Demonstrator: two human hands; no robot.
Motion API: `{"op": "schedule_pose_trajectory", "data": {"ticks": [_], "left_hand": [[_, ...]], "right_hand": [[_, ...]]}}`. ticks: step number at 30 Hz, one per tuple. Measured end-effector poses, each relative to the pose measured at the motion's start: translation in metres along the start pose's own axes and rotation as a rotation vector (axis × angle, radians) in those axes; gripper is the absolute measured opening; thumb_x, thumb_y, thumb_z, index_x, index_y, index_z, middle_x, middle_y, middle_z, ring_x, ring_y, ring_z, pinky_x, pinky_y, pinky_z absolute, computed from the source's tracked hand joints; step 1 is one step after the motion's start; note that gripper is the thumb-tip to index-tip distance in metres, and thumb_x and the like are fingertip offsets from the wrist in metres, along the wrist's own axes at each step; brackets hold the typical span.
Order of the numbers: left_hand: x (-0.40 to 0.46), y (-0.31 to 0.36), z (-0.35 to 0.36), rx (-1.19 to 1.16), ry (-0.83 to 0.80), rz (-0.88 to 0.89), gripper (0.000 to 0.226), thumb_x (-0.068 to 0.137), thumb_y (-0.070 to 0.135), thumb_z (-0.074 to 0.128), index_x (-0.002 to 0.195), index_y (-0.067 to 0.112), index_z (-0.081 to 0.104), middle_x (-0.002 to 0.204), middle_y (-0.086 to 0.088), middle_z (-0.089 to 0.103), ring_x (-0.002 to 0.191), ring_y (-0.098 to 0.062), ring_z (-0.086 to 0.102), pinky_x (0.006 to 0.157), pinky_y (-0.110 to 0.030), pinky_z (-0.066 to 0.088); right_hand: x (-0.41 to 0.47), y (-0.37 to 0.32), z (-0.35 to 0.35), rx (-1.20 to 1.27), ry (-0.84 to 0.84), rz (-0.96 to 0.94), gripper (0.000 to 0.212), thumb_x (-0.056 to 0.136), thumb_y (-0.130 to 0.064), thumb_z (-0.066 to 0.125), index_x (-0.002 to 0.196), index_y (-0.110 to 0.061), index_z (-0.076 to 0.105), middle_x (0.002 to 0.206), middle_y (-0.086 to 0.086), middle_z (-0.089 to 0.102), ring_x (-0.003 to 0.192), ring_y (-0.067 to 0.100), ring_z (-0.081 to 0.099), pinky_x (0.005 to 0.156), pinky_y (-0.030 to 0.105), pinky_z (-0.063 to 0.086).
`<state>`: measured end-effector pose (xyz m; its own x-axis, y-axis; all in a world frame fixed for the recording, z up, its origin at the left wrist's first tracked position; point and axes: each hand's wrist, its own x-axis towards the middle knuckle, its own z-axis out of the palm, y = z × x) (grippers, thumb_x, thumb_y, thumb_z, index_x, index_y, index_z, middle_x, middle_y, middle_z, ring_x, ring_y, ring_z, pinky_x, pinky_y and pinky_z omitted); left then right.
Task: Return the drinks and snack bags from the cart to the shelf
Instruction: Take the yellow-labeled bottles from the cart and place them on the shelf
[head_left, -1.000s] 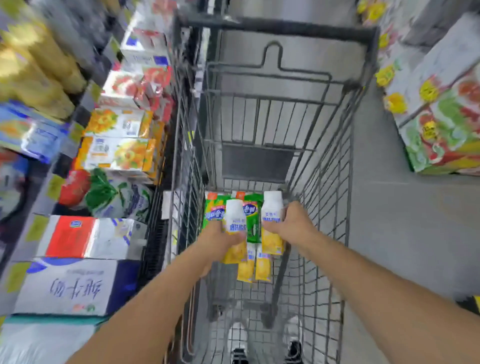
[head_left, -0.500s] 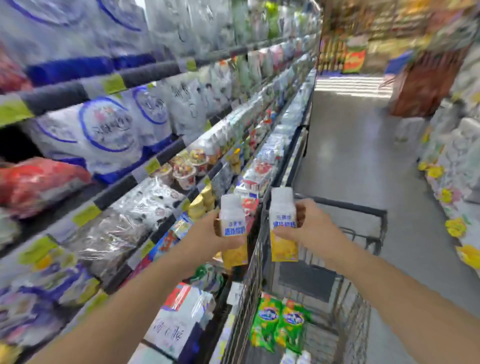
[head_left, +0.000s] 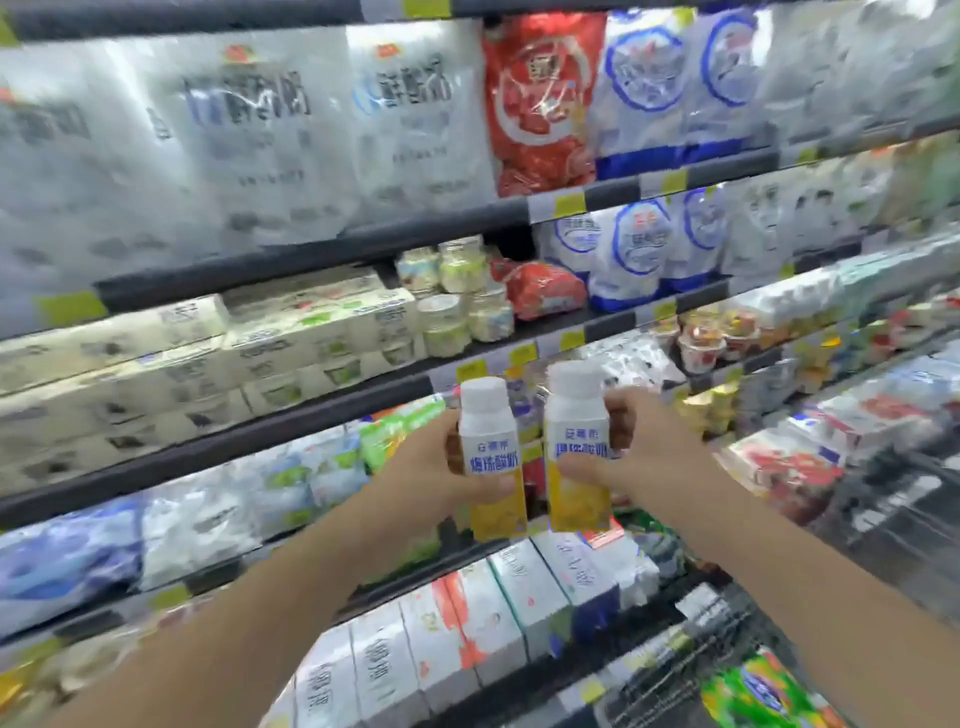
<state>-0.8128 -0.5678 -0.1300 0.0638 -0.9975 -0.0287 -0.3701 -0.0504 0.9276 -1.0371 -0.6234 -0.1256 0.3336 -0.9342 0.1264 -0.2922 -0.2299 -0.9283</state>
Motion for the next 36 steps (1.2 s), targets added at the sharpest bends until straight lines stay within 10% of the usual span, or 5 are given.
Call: {"op": "schedule_pose_trajectory", "data": {"ticks": [3,11,20,25,36], "left_hand": [[-0.062,-0.015,-0.067,0.005,0.203,-0.046,0.061,0.07,0.015,0.09,0.122,0.022,0.059,0.108,0.0,0.075,0.102,-0.019,0.071,0.086,-0.034,0.058],[-0.246,-0.071,-0.234,0.001,0.587,-0.162,0.063,0.067,0.022,0.091,0.121,0.025,0.059,0.109,0.002,0.075,0.104,-0.018,0.07,0.094,-0.048,0.056],[-0.462,-0.136,-0.41,0.059,0.864,-0.261,0.058,0.07,0.021,0.09,0.117,0.032,0.059,0.109,0.004,0.073,0.102,-0.015,0.069,0.09,-0.038,0.057],[-0.54,-0.16,-0.482,0.045,0.938,-0.279,0.059,0.077,0.022,0.085,0.127,0.027,0.055,0.112,0.006,0.068,0.099,-0.008,0.065,0.072,-0.017,0.052],[-0.553,-0.234,-0.614,0.077,0.999,-0.334,0.059,0.075,0.023,0.086,0.126,0.02,0.057,0.11,0.004,0.069,0.098,-0.012,0.066,0.081,-0.029,0.056]], "right_hand": [[-0.005,-0.042,0.071,0.024,-0.175,-0.086,0.049,0.07,-0.02,0.089,0.105,-0.026,0.056,0.099,-0.008,0.07,0.078,-0.008,0.066,0.062,0.009,0.05],[-0.049,-0.146,0.288,-0.013,-0.457,-0.26,0.056,0.065,-0.025,0.092,0.108,-0.022,0.057,0.101,-0.004,0.069,0.096,0.017,0.066,0.084,0.039,0.056],[-0.156,-0.255,0.547,0.059,-0.677,-0.34,0.055,0.063,-0.021,0.093,0.106,-0.02,0.058,0.102,0.0,0.07,0.098,0.018,0.067,0.089,0.042,0.055],[-0.192,-0.302,0.645,0.083,-0.75,-0.385,0.056,0.067,-0.019,0.091,0.112,-0.016,0.059,0.105,0.002,0.07,0.099,0.02,0.067,0.089,0.046,0.055],[-0.166,-0.343,0.797,0.086,-0.766,-0.413,0.047,0.079,-0.019,0.082,0.116,-0.02,0.053,0.104,-0.004,0.066,0.094,0.007,0.063,0.072,0.024,0.051]]}}
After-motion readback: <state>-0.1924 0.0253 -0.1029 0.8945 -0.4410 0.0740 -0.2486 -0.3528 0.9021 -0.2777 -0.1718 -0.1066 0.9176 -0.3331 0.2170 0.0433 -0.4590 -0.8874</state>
